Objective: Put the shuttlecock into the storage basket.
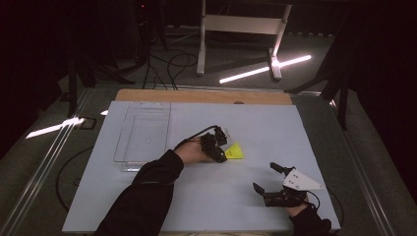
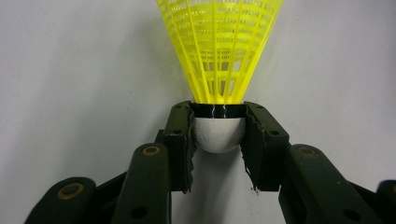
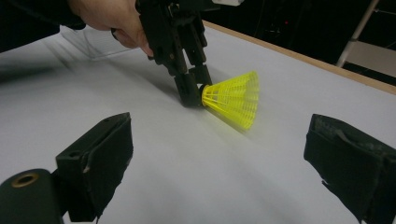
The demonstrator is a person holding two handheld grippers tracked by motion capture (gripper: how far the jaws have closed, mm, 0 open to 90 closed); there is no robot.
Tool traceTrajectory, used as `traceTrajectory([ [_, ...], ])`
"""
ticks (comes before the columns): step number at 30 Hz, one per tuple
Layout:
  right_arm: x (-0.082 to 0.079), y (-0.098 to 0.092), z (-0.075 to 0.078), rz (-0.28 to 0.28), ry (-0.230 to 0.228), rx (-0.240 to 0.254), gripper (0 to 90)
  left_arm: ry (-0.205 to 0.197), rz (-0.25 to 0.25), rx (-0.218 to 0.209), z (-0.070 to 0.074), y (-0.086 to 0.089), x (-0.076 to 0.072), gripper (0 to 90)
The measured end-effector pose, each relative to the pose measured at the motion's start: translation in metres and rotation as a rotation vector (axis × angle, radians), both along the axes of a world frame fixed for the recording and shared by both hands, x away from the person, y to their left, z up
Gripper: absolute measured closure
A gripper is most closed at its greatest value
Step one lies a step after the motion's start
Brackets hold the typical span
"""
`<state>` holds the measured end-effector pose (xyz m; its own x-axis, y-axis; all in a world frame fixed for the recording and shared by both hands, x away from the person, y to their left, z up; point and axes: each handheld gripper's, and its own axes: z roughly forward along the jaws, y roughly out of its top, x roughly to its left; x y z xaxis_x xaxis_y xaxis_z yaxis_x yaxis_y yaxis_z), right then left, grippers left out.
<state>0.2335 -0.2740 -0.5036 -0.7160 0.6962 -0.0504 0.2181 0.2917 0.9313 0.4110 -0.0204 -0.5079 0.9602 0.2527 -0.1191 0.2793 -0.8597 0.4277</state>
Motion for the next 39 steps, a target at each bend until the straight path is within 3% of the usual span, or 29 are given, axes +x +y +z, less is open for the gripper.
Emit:
traceTrajectory([
  [4, 0.0, 0.0, 0.0, -0.003, 0.0, 0.002, 8.1, -0.004, -0.007, 0.012, 0.006, 0.002, 0.0, 66.0],
  [12, 0.0, 0.0, 0.001, -0.004, 0.002, 0.002, 8.1, 0.008, -0.007, -0.004, 0.02, 0.009, -0.002, 65.9],
  [17, 0.0, 0.0, 0.001, -0.005, 0.001, 0.001, 8.1, 0.039, -0.033, -0.023, 0.028, 0.012, -0.005, 65.9],
  [19, 0.0, 0.0, 0.001, -0.003, -0.001, -0.002, 8.1, 0.062, -0.025, -0.014, 0.032, 0.013, -0.004, 65.9],
  [31, 0.0, 0.0, 0.0, -0.003, 0.0, -0.004, 8.1, 0.078, -0.001, 0.033, 0.052, 0.02, -0.008, 66.0],
  [34, 0.0, 0.0, 0.0, -0.008, 0.001, -0.002, 8.1, 0.101, 0.009, 0.056, 0.06, 0.026, -0.009, 66.0],
  [39, 0.0, 0.0, 0.0, -0.007, 0.002, -0.003, 8.1, 0.103, 0.011, 0.052, 0.067, 0.031, -0.01, 66.0],
])
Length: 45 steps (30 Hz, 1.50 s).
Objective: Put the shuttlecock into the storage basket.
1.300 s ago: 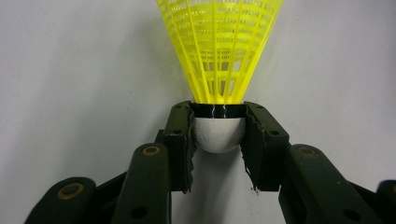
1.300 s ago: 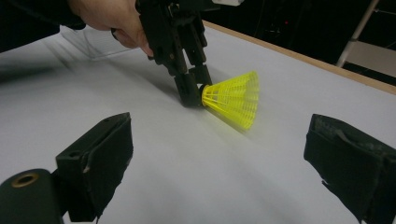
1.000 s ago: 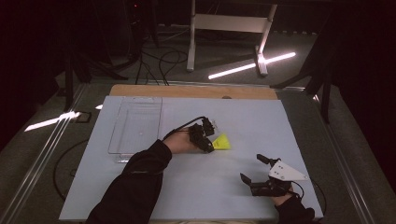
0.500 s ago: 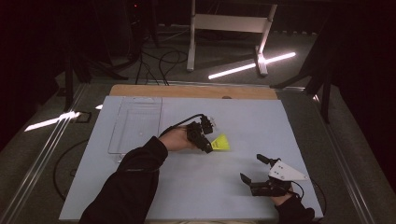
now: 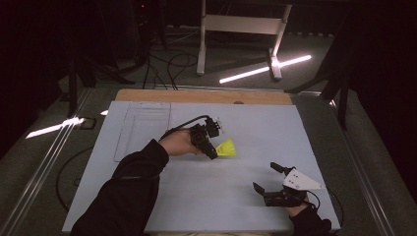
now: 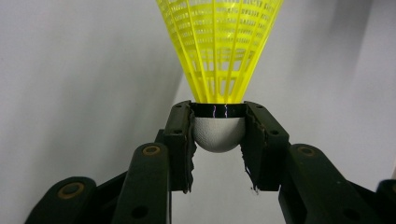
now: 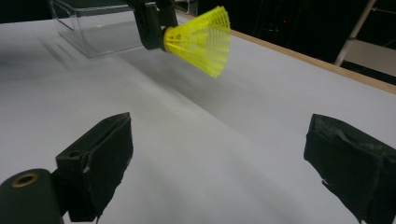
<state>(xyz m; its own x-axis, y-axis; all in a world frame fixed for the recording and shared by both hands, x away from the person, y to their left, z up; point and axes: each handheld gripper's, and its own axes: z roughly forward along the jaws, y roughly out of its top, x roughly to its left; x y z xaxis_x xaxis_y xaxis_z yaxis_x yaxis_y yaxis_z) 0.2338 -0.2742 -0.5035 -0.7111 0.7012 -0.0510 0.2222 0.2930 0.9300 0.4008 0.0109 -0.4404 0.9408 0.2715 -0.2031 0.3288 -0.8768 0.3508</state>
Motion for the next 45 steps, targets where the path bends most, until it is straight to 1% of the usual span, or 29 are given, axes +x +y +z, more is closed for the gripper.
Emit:
traceTrajectory([
  [1, 0.0, 0.0, 0.0, -0.001, 0.0, 0.0, 8.1, 0.017, -0.001, 0.002, 0.002, 0.001, 0.0, 66.0],
  [2, 0.0, 0.0, 0.0, -0.001, 0.0, 0.0, 8.1, 0.0, -0.001, 0.004, 0.004, 0.002, -0.001, 66.0],
  [3, 0.0, 0.0, 0.0, -0.002, 0.0, 0.0, 8.1, 0.012, 0.005, 0.011, 0.006, 0.003, -0.001, 66.0],
  [6, 0.0, 0.0, 0.0, -0.002, 0.0, -0.002, 8.1, 0.017, -0.01, 0.021, 0.012, 0.007, -0.004, 66.0],
  [7, 0.0, 0.0, 0.0, -0.002, 0.002, -0.002, 8.1, 0.024, -0.013, 0.015, 0.015, 0.009, -0.006, 65.9],
  [12, 0.0, 0.0, 0.0, -0.002, -0.001, -0.007, 8.1, 0.032, -0.019, 0.032, 0.017, 0.011, -0.009, 66.0],
  [13, 0.0, 0.0, 0.0, -0.002, -0.002, -0.007, 8.1, 0.046, -0.02, 0.035, 0.018, 0.012, -0.008, 66.0],
  [14, 0.0, 0.0, 0.0, -0.002, -0.002, -0.007, 8.1, 0.042, -0.031, 0.046, 0.019, 0.013, -0.01, 66.0],
  [15, 0.0, 0.0, 0.0, -0.003, -0.002, -0.007, 8.1, 0.038, -0.026, 0.045, 0.02, 0.014, -0.01, 66.0],
  [16, 0.0, 0.0, 0.0, -0.003, -0.002, -0.007, 8.1, 0.047, -0.032, 0.048, 0.022, 0.015, -0.011, 66.0],
  [17, 0.0, 0.0, 0.0, -0.004, 0.0, -0.007, 8.1, 0.032, -0.036, 0.045, 0.024, 0.016, -0.012, 66.0],
  [18, 0.0, 0.0, 0.0, -0.004, 0.0, -0.007, 8.1, 0.042, -0.025, 0.036, 0.026, 0.017, -0.012, 66.0],
  [19, 0.0, 0.001, 0.0, -0.003, 0.003, -0.006, 8.1, 0.04, -0.034, 0.038, 0.028, 0.018, -0.012, 66.0],
  [20, 0.0, 0.001, 0.0, -0.003, 0.003, -0.006, 8.1, 0.031, -0.024, 0.035, 0.03, 0.019, -0.012, 66.0],
  [21, 0.0, 0.001, 0.0, -0.005, 0.001, -0.009, 8.1, 0.046, -0.024, 0.038, 0.031, 0.02, -0.011, 66.0],
  [22, 0.0, 0.001, 0.0, -0.005, 0.001, -0.009, 8.1, 0.033, -0.024, 0.038, 0.033, 0.021, -0.012, 66.0],
  [24, 0.0, 0.0, 0.0, -0.005, -0.001, -0.008, 8.1, 0.044, -0.018, 0.031, 0.036, 0.024, -0.013, 66.0],
  [25, 0.0, 0.0, 0.0, -0.006, 0.001, -0.004, 8.1, 0.029, -0.019, 0.029, 0.037, 0.026, -0.013, 66.0],
  [26, 0.0, 0.0, 0.0, -0.006, 0.001, -0.004, 8.1, 0.035, -0.013, 0.03, 0.038, 0.028, -0.013, 66.0],
  [27, 0.0, 0.0, 0.0, -0.007, 0.001, -0.003, 8.1, 0.026, -0.019, 0.031, 0.04, 0.03, -0.014, 66.0],
  [29, 0.0, 0.0, 0.0, -0.006, 0.002, -0.006, 8.1, 0.022, -0.006, 0.025, 0.042, 0.034, -0.014, 66.0],
  [30, 0.0, 0.001, 0.0, -0.005, 0.001, -0.007, 8.1, 0.003, 0.005, 0.025, 0.044, 0.037, -0.014, 66.0],
  [31, 0.0, 0.0, 0.0, -0.005, -0.001, -0.008, 8.1, 0.017, 0.013, 0.018, 0.046, 0.04, -0.013, 66.0],
  [32, 0.0, 0.0, 0.0, -0.005, -0.001, -0.008, 8.1, 0.002, 0.02, 0.018, 0.048, 0.043, -0.013, 66.0],
  [33, 0.0, 0.0, 0.0, -0.006, -0.001, -0.007, 8.1, -0.002, 0.025, 0.011, 0.052, 0.048, -0.013, 66.0],
  [36, 0.0, 0.0, 0.0, -0.006, 0.002, -0.004, 8.1, 0.003, 0.038, 0.007, 0.056, 0.054, -0.013, 66.0],
  [39, 0.001, 0.001, -0.001, -0.004, 0.004, -0.006, 8.1, -0.018, 0.056, 0.004, 0.061, 0.065, -0.013, 66.0],
  [44, 0.001, 0.001, -0.001, -0.003, 0.003, -0.008, 8.1, -0.006, 0.079, 0.005, 0.064, 0.076, -0.012, 66.0],
  [45, 0.001, 0.001, -0.001, -0.003, 0.006, -0.006, 8.1, -0.018, 0.088, 0.002, 0.064, 0.079, -0.013, 66.0],
])
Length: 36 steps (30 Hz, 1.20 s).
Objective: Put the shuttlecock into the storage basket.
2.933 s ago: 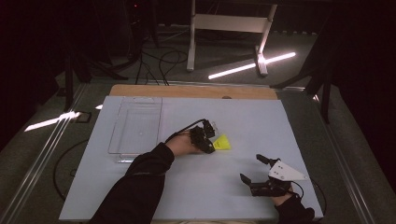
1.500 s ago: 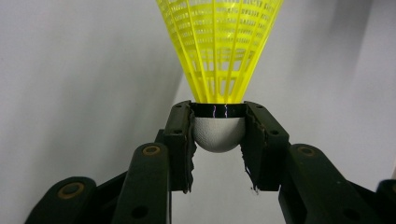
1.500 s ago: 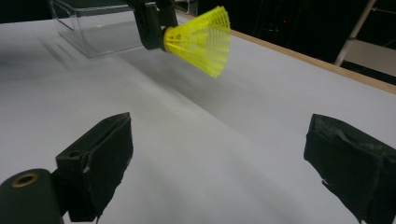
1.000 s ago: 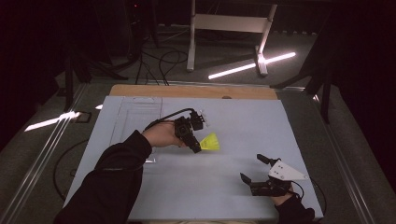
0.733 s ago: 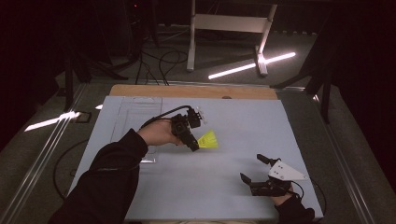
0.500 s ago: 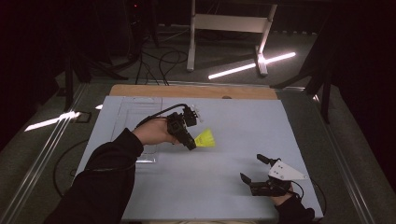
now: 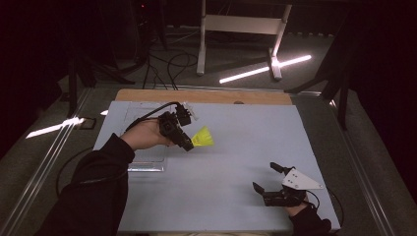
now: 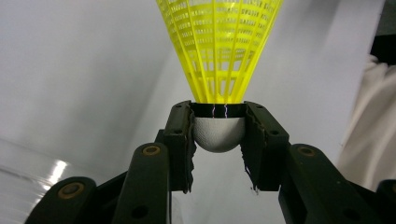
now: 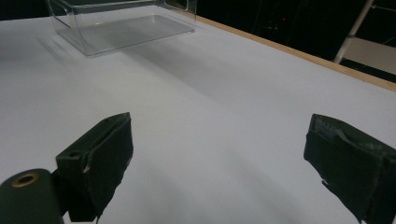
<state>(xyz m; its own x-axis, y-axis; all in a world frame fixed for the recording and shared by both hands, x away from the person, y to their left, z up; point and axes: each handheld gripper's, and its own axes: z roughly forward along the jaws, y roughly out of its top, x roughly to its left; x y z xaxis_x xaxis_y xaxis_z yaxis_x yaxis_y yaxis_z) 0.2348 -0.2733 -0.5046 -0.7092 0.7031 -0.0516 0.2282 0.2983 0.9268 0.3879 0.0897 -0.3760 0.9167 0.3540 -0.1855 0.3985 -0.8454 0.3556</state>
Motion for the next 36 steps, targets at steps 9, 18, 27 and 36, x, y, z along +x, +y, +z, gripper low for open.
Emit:
traceTrajectory([
  [9, 0.0, 0.0, 0.0, -0.001, -0.001, 0.0, 8.1, 0.01, 0.049, 0.004, 0.005, 0.026, -0.001, 66.0],
  [18, 0.0, 0.001, 0.001, -0.002, -0.002, -0.002, 8.1, -0.009, 0.11, 0.018, 0.012, 0.063, -0.006, 66.0],
  [27, 0.0, 0.001, 0.001, -0.002, 0.0, -0.006, 8.1, -0.026, 0.17, 0.009, 0.02, 0.091, -0.011, 66.0],
  [36, 0.0, 0.001, 0.001, -0.003, -0.001, -0.006, 8.1, -0.02, 0.256, -0.015, 0.026, 0.126, -0.016, 65.9],
])
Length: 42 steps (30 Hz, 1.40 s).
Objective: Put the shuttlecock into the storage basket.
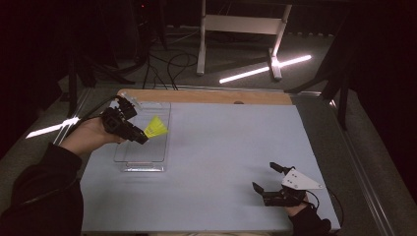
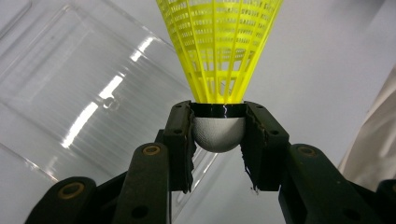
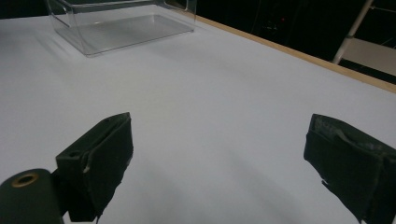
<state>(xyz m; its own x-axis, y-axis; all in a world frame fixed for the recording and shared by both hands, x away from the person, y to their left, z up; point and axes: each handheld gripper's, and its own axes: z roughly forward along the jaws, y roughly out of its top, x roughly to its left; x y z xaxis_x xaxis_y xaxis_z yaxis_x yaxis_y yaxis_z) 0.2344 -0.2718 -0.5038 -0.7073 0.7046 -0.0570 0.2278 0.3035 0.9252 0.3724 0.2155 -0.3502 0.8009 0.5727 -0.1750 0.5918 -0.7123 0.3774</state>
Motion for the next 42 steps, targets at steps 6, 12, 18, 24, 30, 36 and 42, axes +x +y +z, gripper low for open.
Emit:
traceTrajectory([
  [6, 0.0, 0.001, 0.0, -0.002, -0.003, -0.002, 8.1, -0.014, 0.073, 0.014, 0.0, 0.021, -0.002, 65.9],
  [12, 0.0, 0.001, 0.0, 0.001, -0.002, -0.006, 8.1, -0.04, 0.154, 0.008, 0.006, 0.038, -0.007, 65.9],
  [18, 0.0, 0.001, 0.0, -0.002, -0.002, -0.001, 8.1, -0.059, 0.205, -0.004, 0.005, 0.049, -0.013, 65.9],
  [24, 0.0, 0.001, 0.0, 0.002, -0.005, -0.003, 8.1, -0.055, 0.306, -0.015, 0.001, 0.061, -0.018, 65.9],
  [30, 0.0, 0.001, 0.001, 0.001, -0.006, -0.004, 8.1, -0.057, 0.341, -0.047, -0.009, 0.064, -0.021, 65.9],
  [36, 0.0, 0.0, 0.001, -0.003, -0.003, 0.0, 8.1, -0.061, 0.364, -0.044, -0.028, 0.062, -0.022, 65.9],
  [42, 0.0, 0.0, 0.001, -0.002, -0.003, 0.001, 8.1, -0.045, 0.365, -0.026, -0.043, 0.063, -0.02, 65.9],
])
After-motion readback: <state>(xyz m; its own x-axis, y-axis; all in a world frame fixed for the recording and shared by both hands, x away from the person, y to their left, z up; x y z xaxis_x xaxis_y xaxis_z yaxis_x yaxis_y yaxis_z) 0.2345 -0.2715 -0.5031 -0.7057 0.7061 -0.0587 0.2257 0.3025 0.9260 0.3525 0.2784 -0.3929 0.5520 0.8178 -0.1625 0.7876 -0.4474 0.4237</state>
